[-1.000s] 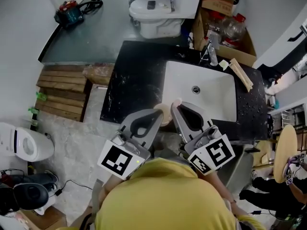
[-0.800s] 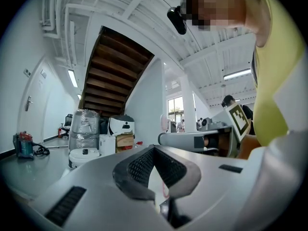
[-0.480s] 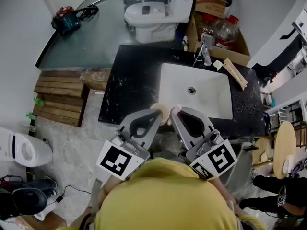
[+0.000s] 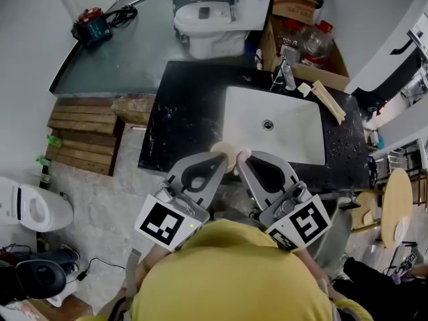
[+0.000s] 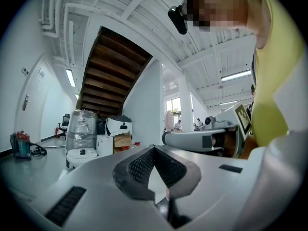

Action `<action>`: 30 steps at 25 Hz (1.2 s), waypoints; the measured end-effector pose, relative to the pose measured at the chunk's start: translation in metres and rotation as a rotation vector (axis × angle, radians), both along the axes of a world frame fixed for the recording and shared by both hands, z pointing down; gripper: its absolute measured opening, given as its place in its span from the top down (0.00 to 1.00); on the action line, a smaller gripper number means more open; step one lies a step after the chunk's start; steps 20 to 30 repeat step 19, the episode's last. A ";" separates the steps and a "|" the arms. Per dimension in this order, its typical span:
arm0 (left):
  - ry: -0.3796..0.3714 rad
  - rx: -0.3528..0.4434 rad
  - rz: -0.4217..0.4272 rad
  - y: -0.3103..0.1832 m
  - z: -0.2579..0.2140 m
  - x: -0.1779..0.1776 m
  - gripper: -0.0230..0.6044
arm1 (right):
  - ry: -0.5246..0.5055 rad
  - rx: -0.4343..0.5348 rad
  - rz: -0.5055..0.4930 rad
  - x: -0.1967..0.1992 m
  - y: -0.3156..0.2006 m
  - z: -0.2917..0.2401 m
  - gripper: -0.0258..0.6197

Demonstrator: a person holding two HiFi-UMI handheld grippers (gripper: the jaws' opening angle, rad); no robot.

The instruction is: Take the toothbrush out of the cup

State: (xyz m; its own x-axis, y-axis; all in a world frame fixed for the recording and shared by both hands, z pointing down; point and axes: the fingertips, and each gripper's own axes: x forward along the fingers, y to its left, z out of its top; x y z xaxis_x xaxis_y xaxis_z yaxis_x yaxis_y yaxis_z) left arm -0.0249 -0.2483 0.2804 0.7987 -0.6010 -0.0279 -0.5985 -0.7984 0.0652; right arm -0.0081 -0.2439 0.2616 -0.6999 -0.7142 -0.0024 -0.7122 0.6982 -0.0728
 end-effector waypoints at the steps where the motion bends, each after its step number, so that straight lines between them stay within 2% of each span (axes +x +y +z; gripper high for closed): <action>1: 0.000 -0.001 0.000 0.000 0.001 -0.001 0.95 | 0.001 -0.002 0.001 0.000 -0.001 0.001 0.92; 30: 0.005 -0.033 -0.004 -0.007 0.008 -0.004 0.95 | 0.006 -0.037 -0.003 -0.004 -0.008 0.011 0.92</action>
